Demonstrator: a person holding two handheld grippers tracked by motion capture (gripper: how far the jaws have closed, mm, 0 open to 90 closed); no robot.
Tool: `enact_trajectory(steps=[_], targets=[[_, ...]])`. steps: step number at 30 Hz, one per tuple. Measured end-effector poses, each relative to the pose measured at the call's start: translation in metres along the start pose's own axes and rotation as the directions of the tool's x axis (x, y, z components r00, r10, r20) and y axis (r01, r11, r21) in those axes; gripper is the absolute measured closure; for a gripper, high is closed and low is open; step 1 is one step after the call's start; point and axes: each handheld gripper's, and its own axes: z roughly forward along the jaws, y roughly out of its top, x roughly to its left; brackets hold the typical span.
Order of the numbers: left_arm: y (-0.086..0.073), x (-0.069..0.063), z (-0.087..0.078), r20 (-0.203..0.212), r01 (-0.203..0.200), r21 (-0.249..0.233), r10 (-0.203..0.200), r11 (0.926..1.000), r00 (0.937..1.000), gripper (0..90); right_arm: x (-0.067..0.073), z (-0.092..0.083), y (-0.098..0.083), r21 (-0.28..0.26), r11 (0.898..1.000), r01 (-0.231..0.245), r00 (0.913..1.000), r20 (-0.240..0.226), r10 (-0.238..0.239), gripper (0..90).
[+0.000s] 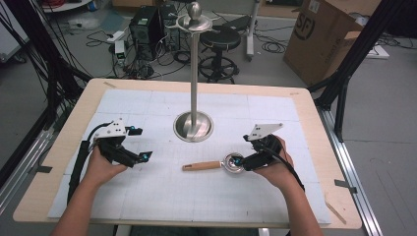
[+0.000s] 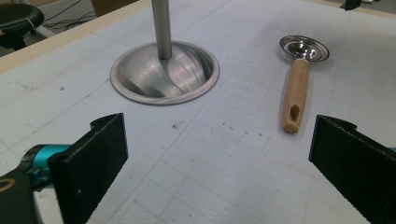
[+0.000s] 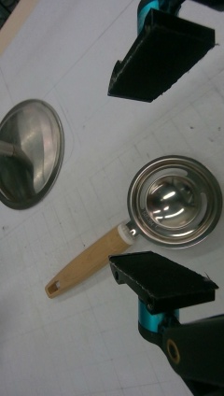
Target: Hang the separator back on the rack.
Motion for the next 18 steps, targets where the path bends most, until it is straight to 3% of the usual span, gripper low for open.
enact_trajectory(steps=[12,18], targets=[[0.000,0.000,-0.001,0.002,-0.001,-0.006,0.001,1.0000,1.0000,5.2,0.005,0.022,0.024,0.090,0.993,0.075,0.9964,-0.045,-0.072,16.9],[0.000,0.001,0.000,-0.002,-0.003,-0.006,0.003,1.0000,1.0000,5.2,0.010,0.036,0.031,0.165,0.978,0.126,0.9900,-0.083,-0.114,22.5]])
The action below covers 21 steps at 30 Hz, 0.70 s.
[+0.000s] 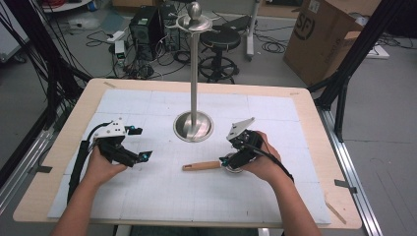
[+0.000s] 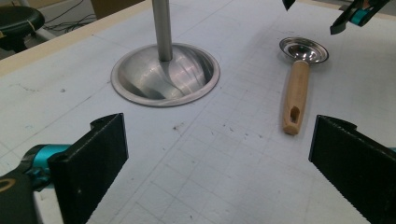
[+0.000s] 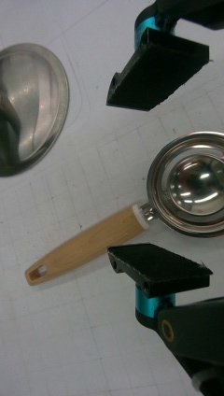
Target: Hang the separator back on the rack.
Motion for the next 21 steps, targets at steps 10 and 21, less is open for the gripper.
enact_trajectory(steps=[10,21], targets=[[-0.001,0.000,0.003,-0.002,0.005,0.008,-0.005,1.0000,1.0000,5.2,0.006,0.022,0.012,0.143,0.984,0.102,0.9941,-0.053,-0.095,28.0],[0.000,-0.001,0.000,-0.001,-0.003,0.010,0.003,0.9999,1.0000,5.2,0.010,0.043,0.016,0.251,0.953,0.167,0.9840,-0.104,-0.145,38.4]])
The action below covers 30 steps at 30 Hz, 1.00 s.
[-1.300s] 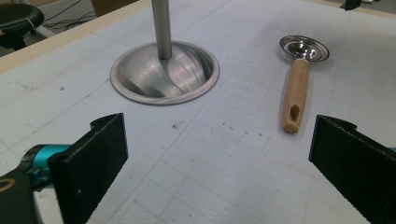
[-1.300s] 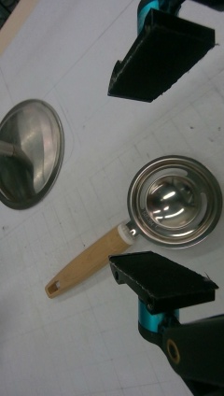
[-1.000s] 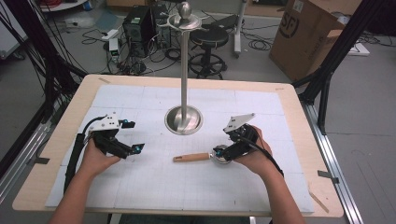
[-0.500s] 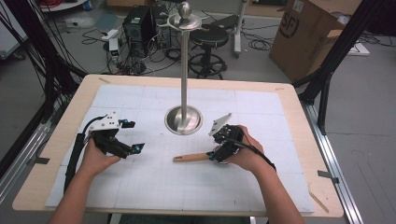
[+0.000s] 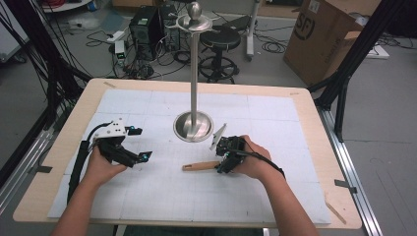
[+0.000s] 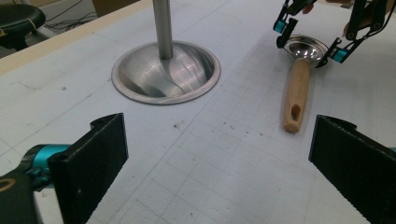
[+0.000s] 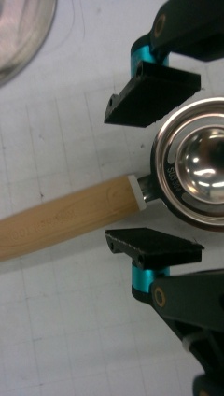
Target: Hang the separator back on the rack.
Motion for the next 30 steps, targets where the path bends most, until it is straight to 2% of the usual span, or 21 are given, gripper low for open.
enact_trajectory(steps=[3,6,8,10,11,15,16,21,30], targets=[[-0.0004,-0.0002,0.0015,-0.001,-0.001,0.006,0.001,1.0000,1.0000,5.2,0.0001,0.0046,0.0011,0.015,1.000,0.005,0.9996,-0.026,-0.005,46.4],[-0.0005,0.0001,0.0020,-0.001,0.003,0.004,-0.003,1.0000,1.0000,5.2,0.0029,0.0069,0.0030,0.047,0.998,0.036,0.9991,-0.023,-0.035,52.4],[-0.0007,0.0009,0.0019,0.001,0.005,0.003,-0.005,1.0000,1.0000,5.2,0.0030,0.0096,0.0033,0.051,0.998,0.048,0.9988,-0.011,-0.048,52.7],[-0.0009,0.0013,0.0018,-0.001,0.004,0.006,-0.004,1.0000,1.0000,5.2,0.0008,0.0113,0.0029,0.052,0.998,0.046,0.9988,-0.019,-0.045,52.6],[-0.0008,0.0010,0.0019,-0.001,0.004,0.006,-0.004,1.0000,1.0000,5.2,0.0002,0.0108,0.0024,0.056,0.998,0.030,0.9991,-0.030,-0.028,52.7],[-0.0006,0.0001,0.0032,0.001,0.000,0.010,0.000,0.9999,1.0000,5.2,-0.0021,0.0116,0.0014,0.046,0.999,0.018,0.9988,-0.046,-0.016,53.6],[-0.0008,0.0002,0.0034,-0.001,0.000,0.013,0.000,0.9999,1.0000,5.2,-0.0016,0.0111,0.0014,0.053,0.999,0.008,0.9987,-0.051,-0.005,54.8],[-0.0010,0.0007,0.0037,-0.003,0.002,0.012,-0.002,0.9999,1.0000,5.2,-0.0021,0.0109,0.0025,0.058,0.998,0.033,0.9963,-0.082,-0.028,63.9],[-0.0007,-0.0003,0.0035,-0.001,0.001,0.012,-0.001,0.9999,1.0000,5.2,0.0025,0.0110,0.0034,0.062,0.998,0.031,0.9974,-0.067,-0.026,67.1]])
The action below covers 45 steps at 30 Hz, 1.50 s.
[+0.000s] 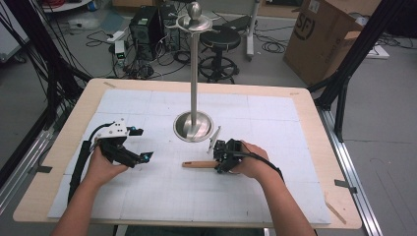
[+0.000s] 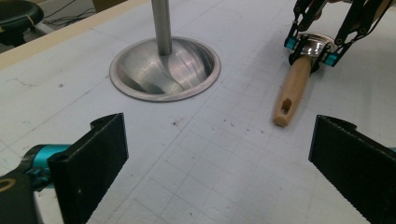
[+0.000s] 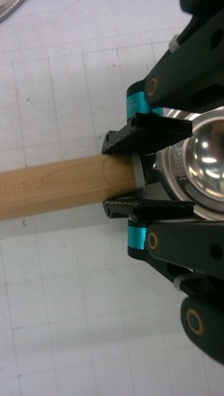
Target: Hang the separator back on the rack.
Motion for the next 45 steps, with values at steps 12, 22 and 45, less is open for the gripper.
enact_trajectory(steps=[12,22,45], targets=[[0.000,0.002,-0.002,-0.009,0.004,-0.004,-0.004,1.0000,1.0000,5.2,0.003,-0.007,0.001,-0.061,0.998,0.008,0.9991,0.043,-0.005,68.9],[0.000,0.002,-0.003,-0.006,0.001,-0.006,-0.001,1.0000,1.0000,5.2,0.002,-0.027,-0.004,-0.179,0.984,-0.018,0.9954,0.089,0.035,69.0],[0.000,0.002,-0.004,-0.010,0.012,-0.018,-0.012,0.9998,0.9999,5.3,-0.005,-0.081,-0.015,-0.546,0.835,-0.076,0.9815,0.106,0.159,68.9]])
